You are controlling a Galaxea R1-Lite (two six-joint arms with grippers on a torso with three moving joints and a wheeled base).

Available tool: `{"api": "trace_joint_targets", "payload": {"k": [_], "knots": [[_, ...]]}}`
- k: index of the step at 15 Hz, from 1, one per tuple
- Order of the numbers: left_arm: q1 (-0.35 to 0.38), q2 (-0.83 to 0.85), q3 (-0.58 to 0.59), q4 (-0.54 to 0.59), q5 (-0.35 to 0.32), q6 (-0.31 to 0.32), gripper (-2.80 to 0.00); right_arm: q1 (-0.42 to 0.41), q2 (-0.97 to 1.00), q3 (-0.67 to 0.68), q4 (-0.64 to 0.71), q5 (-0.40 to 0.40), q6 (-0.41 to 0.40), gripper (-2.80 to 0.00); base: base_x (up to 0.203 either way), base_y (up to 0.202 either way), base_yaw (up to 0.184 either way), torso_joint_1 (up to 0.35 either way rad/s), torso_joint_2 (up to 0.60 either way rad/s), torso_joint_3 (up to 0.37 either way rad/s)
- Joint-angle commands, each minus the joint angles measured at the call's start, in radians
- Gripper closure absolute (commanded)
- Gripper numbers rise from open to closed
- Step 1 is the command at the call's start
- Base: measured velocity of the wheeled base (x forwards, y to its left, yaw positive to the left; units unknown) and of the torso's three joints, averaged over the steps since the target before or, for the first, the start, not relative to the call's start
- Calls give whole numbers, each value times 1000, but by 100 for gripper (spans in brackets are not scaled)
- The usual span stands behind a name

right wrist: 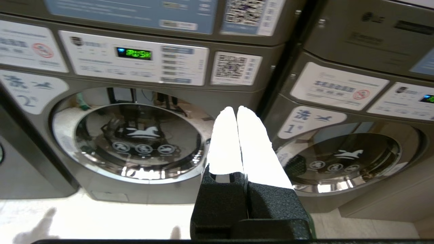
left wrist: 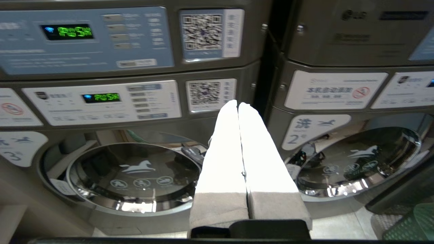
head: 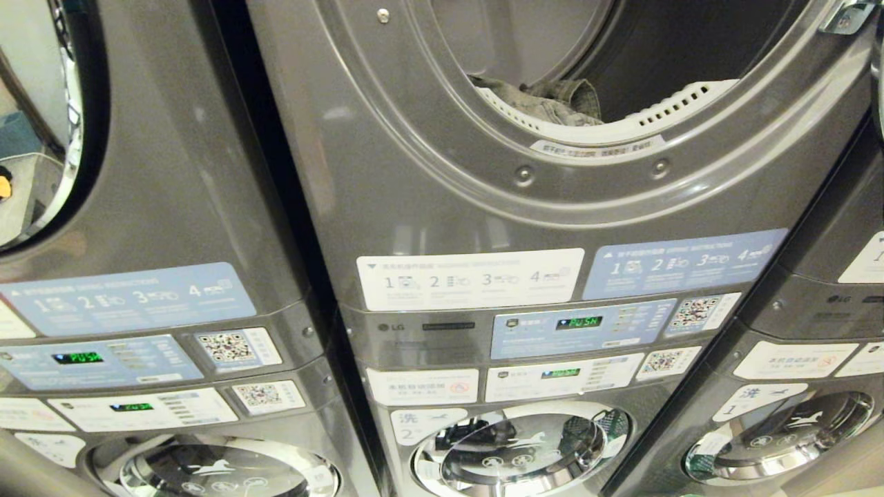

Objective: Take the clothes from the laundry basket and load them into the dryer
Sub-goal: Close the dryer

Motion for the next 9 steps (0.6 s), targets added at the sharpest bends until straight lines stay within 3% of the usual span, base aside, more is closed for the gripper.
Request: {"api": "trace_joint_targets", "payload": {"k": [1,9], "knots": [[1,1,1,-1,1,0,0,0,1,1,1,1,-2,0,0,-197,-1,2,11,2],[1,1,1,-1,1,0,0,0,1,0,1,0,-1,0,0,-194,2,2,4,3]]}}
